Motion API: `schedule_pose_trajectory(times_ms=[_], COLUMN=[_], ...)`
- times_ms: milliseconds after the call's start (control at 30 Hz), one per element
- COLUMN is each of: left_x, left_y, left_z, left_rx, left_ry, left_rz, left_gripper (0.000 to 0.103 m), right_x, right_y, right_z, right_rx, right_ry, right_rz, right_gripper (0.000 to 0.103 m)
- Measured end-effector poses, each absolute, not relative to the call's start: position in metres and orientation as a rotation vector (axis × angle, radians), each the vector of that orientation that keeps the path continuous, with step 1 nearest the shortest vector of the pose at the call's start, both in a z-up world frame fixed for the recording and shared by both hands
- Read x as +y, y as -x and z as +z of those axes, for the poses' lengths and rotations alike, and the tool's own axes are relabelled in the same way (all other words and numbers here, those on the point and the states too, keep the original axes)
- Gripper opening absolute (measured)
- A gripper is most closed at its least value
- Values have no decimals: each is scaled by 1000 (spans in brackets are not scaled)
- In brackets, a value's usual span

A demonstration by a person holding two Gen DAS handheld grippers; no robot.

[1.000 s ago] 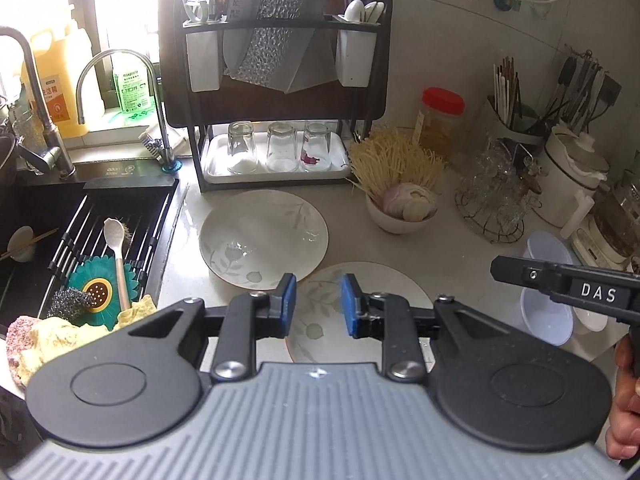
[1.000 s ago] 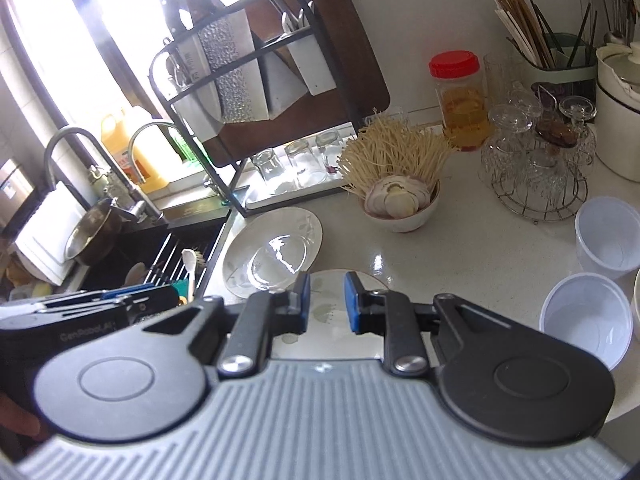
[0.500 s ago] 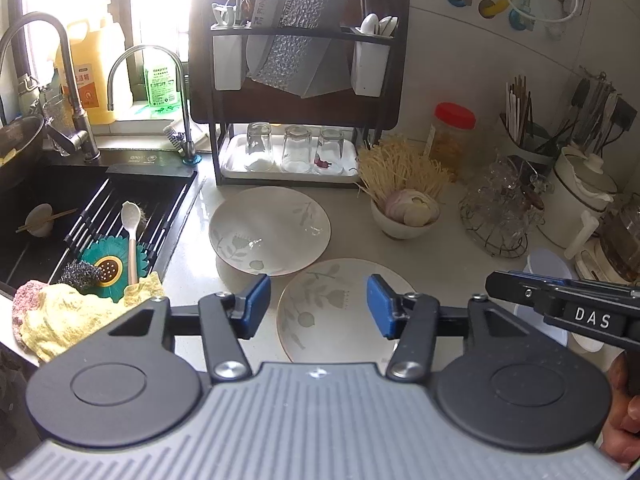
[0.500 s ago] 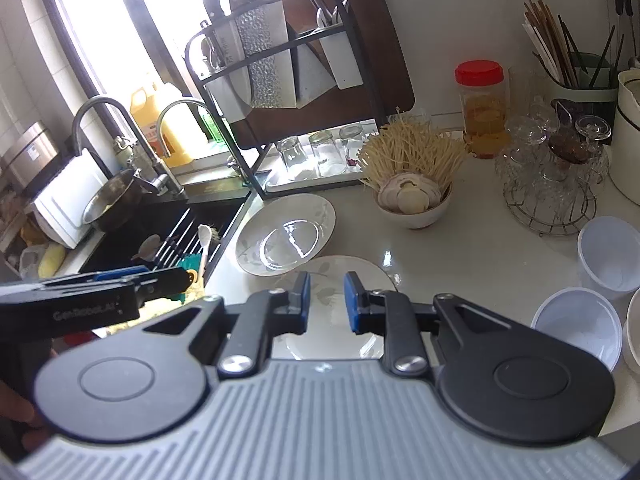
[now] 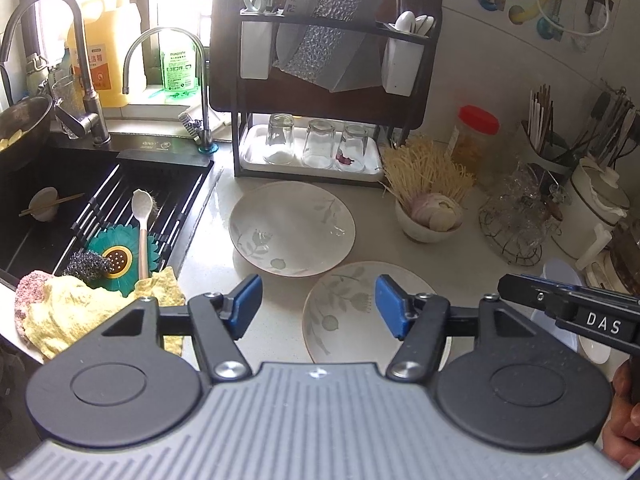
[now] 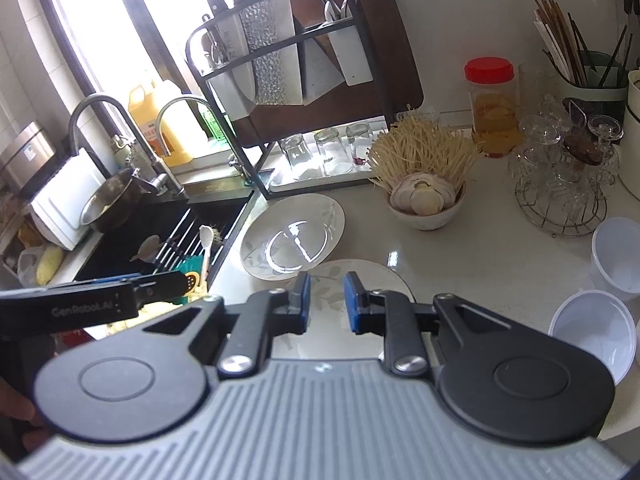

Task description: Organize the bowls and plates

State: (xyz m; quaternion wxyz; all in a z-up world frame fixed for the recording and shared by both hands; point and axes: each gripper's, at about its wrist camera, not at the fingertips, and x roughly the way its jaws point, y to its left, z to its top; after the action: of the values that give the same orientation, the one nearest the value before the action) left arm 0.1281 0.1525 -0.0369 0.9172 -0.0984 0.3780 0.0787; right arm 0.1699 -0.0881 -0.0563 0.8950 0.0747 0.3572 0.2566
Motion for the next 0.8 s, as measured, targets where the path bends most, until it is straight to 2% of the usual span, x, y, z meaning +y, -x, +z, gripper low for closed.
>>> schedule_pose_trajectory(times_ms=[567,800], left_x=[208,229], left_y=[-201,-239], left_z=[-42,-59], left_rx=[786,822], left_ry=[196,209], left_rz=[132,101], left_gripper=[68,68], right_x=[-39,-20], right_y=[-233,-266], right_z=[-63,-74], right_rx=[796,832], right_ry=[-162,-170], right_rz=[471,442], right_gripper=[23,23])
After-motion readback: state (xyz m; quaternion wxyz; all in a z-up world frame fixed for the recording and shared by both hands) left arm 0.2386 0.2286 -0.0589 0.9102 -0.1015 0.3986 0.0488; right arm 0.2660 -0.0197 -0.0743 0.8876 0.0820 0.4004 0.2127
